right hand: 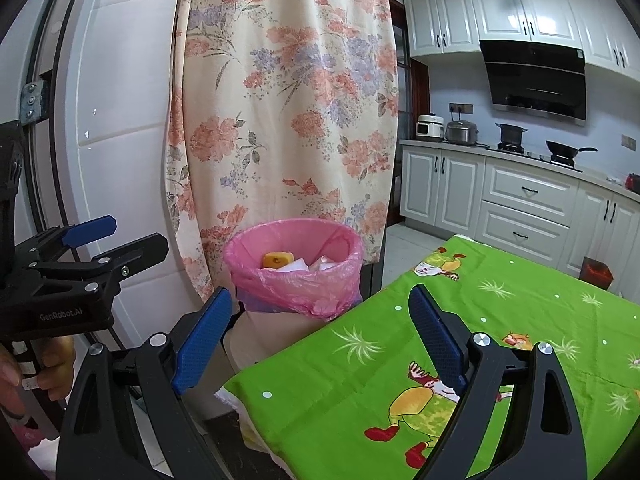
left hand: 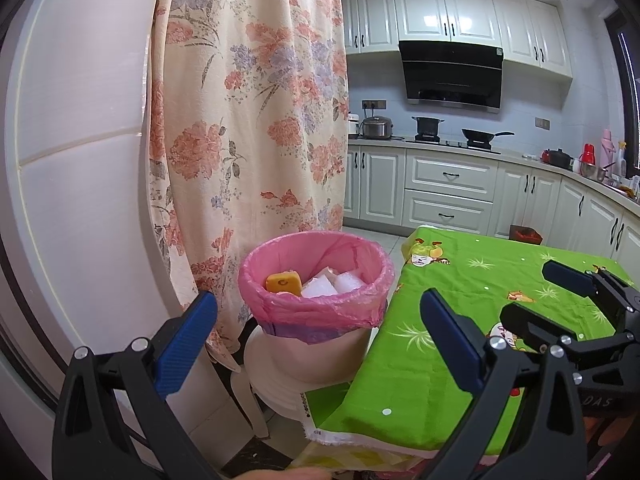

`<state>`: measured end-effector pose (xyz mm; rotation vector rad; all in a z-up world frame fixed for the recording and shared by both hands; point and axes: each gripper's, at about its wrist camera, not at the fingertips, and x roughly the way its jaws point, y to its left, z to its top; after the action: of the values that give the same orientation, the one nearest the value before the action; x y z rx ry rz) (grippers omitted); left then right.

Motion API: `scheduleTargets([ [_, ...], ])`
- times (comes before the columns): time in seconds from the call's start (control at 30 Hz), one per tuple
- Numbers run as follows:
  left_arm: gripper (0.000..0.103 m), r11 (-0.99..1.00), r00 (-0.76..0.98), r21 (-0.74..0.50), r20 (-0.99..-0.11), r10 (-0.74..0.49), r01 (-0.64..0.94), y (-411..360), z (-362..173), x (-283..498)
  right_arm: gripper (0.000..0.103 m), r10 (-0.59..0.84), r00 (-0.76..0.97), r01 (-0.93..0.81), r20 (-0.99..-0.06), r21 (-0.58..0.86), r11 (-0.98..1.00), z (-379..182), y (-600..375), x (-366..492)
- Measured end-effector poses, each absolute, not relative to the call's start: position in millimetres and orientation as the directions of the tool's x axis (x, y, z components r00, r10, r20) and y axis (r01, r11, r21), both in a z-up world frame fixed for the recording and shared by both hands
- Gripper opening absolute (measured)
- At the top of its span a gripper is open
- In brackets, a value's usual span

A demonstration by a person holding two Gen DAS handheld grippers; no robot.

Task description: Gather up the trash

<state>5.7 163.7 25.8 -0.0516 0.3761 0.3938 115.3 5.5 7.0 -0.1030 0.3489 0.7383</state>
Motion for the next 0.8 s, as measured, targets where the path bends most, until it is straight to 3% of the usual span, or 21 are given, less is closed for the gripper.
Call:
scheduleTargets([
  [0.8,0.098,0.931,0.873,0.078,-0.328,0.362,-0.357,157.8,19.9,-2.5,0.084,0.646,0.688,-0.672,-0.330,0.043,0.739,11.4,3.4,114.1],
])
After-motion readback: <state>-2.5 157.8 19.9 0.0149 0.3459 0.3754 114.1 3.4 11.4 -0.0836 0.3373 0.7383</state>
